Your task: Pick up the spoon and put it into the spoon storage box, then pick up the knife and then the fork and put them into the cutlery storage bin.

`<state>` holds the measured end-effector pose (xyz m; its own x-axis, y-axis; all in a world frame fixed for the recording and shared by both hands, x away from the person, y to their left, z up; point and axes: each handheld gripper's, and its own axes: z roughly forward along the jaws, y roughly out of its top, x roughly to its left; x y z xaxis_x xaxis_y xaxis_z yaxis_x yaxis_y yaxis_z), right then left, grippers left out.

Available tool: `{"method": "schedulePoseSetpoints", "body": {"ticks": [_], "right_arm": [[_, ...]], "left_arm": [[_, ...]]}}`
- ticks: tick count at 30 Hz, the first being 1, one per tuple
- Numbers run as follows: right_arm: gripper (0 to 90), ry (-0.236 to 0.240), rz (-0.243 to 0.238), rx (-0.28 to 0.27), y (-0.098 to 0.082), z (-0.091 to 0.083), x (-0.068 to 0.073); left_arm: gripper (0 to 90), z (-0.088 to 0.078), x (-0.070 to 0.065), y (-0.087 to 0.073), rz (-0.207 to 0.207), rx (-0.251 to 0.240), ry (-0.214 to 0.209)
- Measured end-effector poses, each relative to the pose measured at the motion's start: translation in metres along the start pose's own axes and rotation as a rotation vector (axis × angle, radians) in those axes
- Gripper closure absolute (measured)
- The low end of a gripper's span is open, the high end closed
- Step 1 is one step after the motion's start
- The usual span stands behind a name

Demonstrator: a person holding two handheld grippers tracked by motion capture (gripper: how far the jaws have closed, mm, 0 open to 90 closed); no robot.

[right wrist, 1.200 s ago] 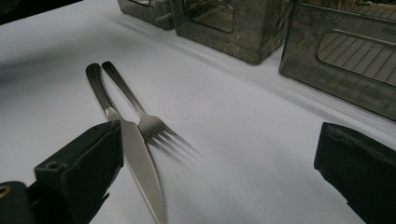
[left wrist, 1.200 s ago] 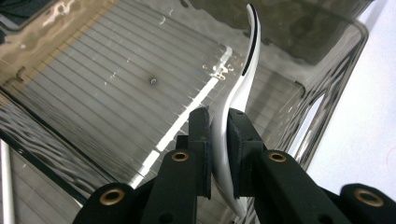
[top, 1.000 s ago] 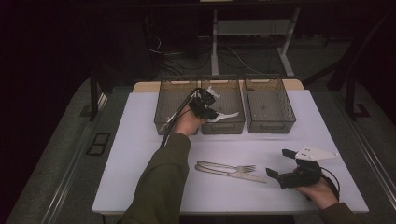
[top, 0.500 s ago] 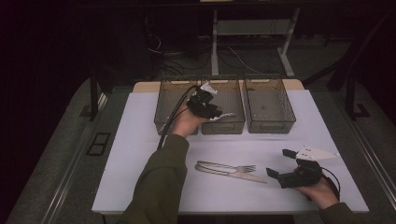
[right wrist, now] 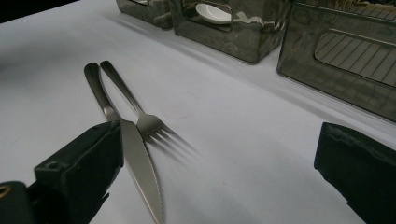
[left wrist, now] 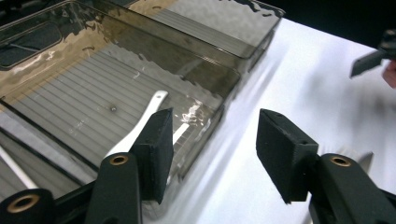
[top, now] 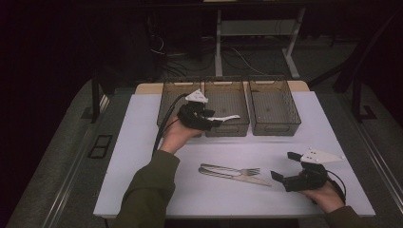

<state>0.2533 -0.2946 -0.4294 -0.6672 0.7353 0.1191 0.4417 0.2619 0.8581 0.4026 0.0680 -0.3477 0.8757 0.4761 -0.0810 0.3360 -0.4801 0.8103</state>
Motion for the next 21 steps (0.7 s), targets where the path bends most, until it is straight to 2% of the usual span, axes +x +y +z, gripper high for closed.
{"method": "schedulePoseSetpoints", "body": {"ticks": [6,12,16,21], "right_arm": [[1.4,-0.002,0.009,-0.002,0.000,0.000,-0.001],[1.4,0.002,0.007,-0.001,0.000,0.000,0.000],[1.4,0.002,0.004,0.001,0.001,0.001,0.000],[1.4,0.001,0.007,0.000,0.001,0.001,-0.001]], "left_arm": [[40.4,-0.012,-0.012,-0.017,0.021,0.007,0.000],[40.0,-0.019,-0.024,-0.036,0.016,0.007,0.000],[41.9,-0.020,-0.030,-0.049,0.020,0.020,-0.014],[46.3,-0.019,-0.039,-0.060,0.054,0.042,-0.042]]}}
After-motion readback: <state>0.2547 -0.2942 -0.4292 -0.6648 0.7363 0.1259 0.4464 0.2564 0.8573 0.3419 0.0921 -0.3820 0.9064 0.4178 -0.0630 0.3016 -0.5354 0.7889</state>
